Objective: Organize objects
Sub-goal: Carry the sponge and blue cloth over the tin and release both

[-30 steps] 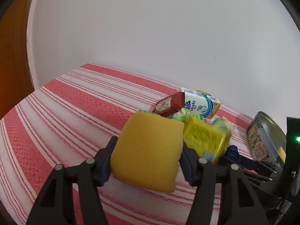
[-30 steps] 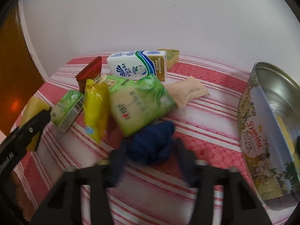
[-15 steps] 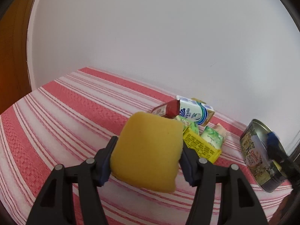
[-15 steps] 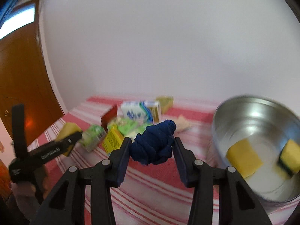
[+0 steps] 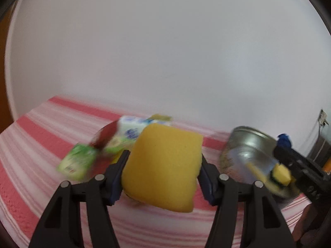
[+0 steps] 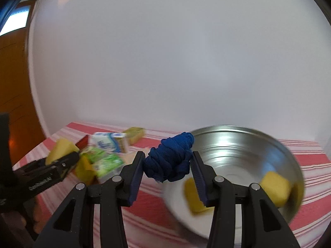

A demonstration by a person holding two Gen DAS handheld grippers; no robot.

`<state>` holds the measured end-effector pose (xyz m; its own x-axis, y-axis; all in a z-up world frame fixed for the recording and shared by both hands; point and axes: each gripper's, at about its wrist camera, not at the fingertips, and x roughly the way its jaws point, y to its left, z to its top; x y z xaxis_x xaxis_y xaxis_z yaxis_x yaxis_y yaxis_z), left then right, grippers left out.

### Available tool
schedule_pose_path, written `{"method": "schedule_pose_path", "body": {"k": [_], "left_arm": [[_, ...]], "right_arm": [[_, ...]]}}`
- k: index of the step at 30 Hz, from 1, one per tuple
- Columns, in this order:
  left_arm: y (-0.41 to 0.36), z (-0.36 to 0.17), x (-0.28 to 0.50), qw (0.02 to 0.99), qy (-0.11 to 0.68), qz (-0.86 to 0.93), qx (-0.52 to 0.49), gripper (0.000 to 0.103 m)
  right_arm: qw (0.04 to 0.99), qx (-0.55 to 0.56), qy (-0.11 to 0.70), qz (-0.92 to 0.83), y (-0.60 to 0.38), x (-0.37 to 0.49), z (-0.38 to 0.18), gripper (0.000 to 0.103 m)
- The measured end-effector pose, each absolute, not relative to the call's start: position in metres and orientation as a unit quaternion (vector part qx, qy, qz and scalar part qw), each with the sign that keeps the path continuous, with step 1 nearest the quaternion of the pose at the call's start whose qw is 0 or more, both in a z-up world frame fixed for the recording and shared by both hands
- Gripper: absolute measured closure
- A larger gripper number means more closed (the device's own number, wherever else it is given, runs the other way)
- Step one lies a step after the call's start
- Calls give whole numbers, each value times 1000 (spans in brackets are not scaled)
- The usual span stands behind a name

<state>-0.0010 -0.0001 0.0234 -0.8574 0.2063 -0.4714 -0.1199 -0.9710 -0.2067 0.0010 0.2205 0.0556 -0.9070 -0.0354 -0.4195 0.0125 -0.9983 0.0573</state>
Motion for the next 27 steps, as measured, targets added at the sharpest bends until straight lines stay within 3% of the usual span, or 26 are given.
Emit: {"method": "schedule_pose_path", "body": {"k": [16,27], "left_arm": [[146,37,-19,184,-22,949,-255,42],[185,12,-43,183,0,937,-296,42]], "right_arm": [[-126,218,21,-968,304,-9,46,55],[-157,249,31,-955,321,-29,29,55]]}}
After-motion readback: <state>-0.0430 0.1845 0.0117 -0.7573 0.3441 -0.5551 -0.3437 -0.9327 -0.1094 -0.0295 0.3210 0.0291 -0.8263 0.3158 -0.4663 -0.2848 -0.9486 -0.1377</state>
